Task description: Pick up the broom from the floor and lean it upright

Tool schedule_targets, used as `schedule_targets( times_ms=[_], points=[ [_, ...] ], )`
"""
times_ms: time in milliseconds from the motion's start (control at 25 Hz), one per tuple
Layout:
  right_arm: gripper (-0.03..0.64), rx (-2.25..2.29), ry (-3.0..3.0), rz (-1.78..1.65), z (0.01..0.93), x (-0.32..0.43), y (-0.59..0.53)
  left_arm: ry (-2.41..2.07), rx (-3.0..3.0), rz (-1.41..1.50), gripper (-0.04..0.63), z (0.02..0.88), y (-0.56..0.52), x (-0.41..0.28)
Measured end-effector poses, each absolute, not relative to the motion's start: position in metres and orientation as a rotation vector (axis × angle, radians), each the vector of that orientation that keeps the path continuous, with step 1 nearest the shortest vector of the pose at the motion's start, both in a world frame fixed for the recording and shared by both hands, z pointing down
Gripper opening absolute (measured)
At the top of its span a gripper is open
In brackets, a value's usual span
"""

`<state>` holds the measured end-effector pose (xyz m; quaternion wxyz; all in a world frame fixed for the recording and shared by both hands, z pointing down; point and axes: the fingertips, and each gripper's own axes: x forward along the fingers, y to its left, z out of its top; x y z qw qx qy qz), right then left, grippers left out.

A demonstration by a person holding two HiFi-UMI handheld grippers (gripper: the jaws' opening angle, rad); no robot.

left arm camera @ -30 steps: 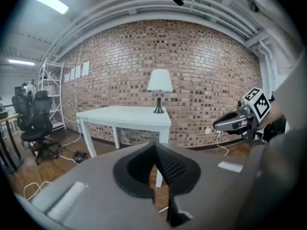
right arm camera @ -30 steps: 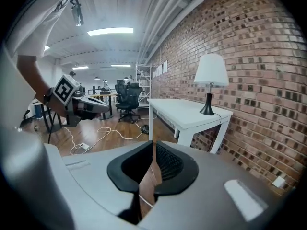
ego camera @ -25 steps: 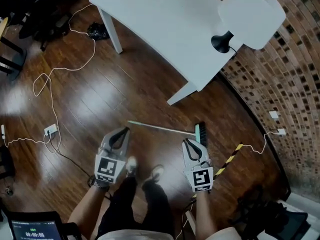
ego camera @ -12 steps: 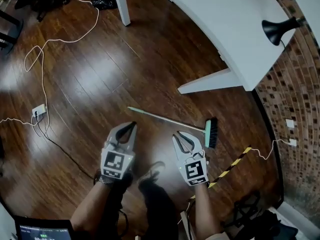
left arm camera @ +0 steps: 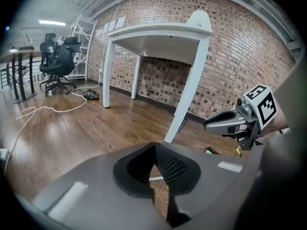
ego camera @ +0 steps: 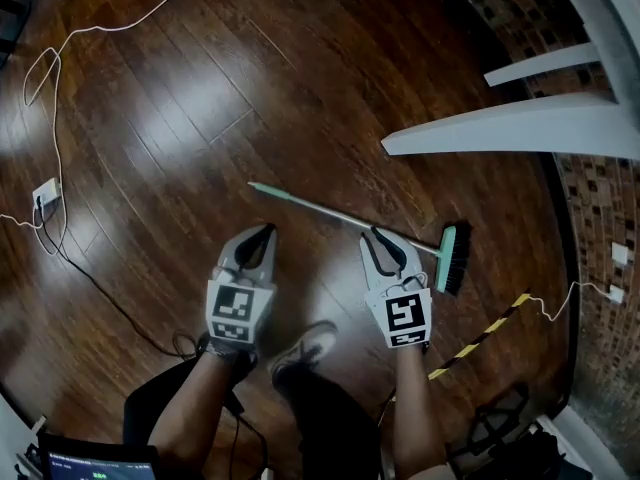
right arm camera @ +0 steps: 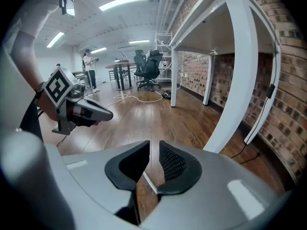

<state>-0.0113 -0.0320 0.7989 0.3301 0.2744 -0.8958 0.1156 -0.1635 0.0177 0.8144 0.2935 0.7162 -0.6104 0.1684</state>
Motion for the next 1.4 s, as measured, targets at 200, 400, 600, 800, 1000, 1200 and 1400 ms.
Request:
schedule_targets(
  times_ms=[200, 400, 600, 800, 1000, 1200, 1400],
  points=[
    [0.077, 0.655, -2.301, 0.306, 0.894, -0.012, -0.03, -1.615, 1.825, 0.417, 0.002, 0.894, 0.023, -0.147],
    [0.08, 0.518, -2.211, 0.34, 0.987, -0.024, -0.016, -1.586, 1.7, 0.422, 0.002, 0.962, 0.032, -0.138],
    [0.095, 0.279, -2.04, 0.118, 1.047, -0.033, 0.0, -1.591, 1.617, 0.424, 0.002, 1.0, 0.048, -0.143],
    [0.106, 0.012, -1.871, -0.094, 1.09, -0.048, -0.002, -1.591, 1.584, 0.421, 0.002, 1.015, 0.066, -0.149],
    [0.107, -0.129, -1.824, -0.085, 1.113, -0.074, 0.015, -1.595, 1.581, 0.422, 0.002, 1.015, 0.076, -0.159],
    [0.113, -0.159, -1.804, -0.066, 1.121, -0.088, 0.014, -1.608, 1.563, 0.404, 0.002, 1.013, 0.077, -0.169],
    [0.135, -0.225, -1.749, -0.101, 1.131, -0.09, 0.017, -1.618, 1.55, 0.399, 0.002, 1.016, 0.08, -0.172]
  ],
)
